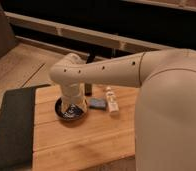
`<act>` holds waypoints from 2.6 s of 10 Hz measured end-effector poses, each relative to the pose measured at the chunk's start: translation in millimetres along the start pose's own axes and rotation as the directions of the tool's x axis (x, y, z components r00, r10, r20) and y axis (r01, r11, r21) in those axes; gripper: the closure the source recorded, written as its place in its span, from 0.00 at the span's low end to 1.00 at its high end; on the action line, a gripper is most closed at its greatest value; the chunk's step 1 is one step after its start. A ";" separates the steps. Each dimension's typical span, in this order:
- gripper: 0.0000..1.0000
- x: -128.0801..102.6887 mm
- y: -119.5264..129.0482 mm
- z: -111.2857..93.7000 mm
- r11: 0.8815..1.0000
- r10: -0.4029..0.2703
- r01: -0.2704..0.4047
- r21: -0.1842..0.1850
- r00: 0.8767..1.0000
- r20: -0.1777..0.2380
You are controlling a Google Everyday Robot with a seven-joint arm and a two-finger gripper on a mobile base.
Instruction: Place the white sponge in the ceramic cup
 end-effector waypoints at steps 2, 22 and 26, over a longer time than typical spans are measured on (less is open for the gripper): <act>0.35 -0.1 -0.1 0.0 1.000 0.000 0.000 0.000 1.000 0.000; 0.35 -20.7 -0.5 -5.8 1.000 -0.001 0.001 -0.004 0.999 0.037; 0.35 -116.2 4.2 -57.6 0.991 -0.114 0.130 -0.042 0.955 0.273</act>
